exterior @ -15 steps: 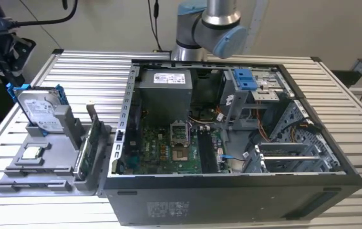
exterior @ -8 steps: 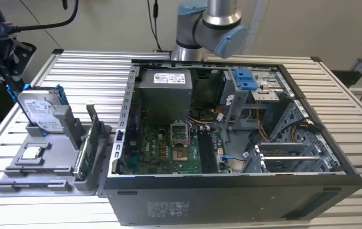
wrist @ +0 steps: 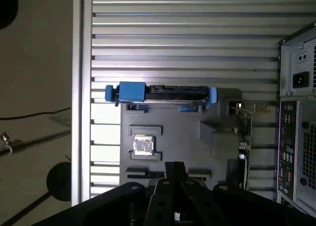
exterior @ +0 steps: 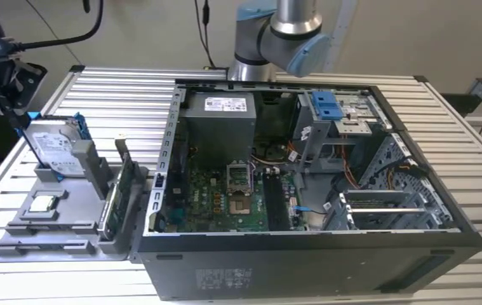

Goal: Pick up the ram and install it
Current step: 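Reach for the ram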

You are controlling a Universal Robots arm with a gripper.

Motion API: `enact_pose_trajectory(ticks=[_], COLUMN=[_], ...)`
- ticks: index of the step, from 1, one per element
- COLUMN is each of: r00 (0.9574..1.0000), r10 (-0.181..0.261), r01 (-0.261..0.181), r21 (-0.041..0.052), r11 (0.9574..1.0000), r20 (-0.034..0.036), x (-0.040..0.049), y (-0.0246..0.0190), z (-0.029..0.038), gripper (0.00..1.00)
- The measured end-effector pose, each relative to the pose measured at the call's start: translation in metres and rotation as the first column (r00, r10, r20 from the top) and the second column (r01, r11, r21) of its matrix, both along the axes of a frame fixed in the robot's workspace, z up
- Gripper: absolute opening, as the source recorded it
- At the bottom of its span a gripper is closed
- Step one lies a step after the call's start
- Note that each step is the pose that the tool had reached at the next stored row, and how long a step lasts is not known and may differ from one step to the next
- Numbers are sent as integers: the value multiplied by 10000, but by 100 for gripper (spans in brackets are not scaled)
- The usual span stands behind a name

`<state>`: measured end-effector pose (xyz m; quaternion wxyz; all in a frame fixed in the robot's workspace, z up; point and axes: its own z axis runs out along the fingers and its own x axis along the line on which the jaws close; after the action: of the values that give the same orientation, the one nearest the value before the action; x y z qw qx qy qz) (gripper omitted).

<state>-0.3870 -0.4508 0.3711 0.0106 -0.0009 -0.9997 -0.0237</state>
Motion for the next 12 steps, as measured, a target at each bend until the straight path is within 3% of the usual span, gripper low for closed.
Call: enact_pose_trajectory(ticks=[12], r00=[9999], r10=[102], r01=[-102], r21=[0], r11=[9999], r20=[-65], x=[21], y=[-151], z=[-24], gripper=[11])
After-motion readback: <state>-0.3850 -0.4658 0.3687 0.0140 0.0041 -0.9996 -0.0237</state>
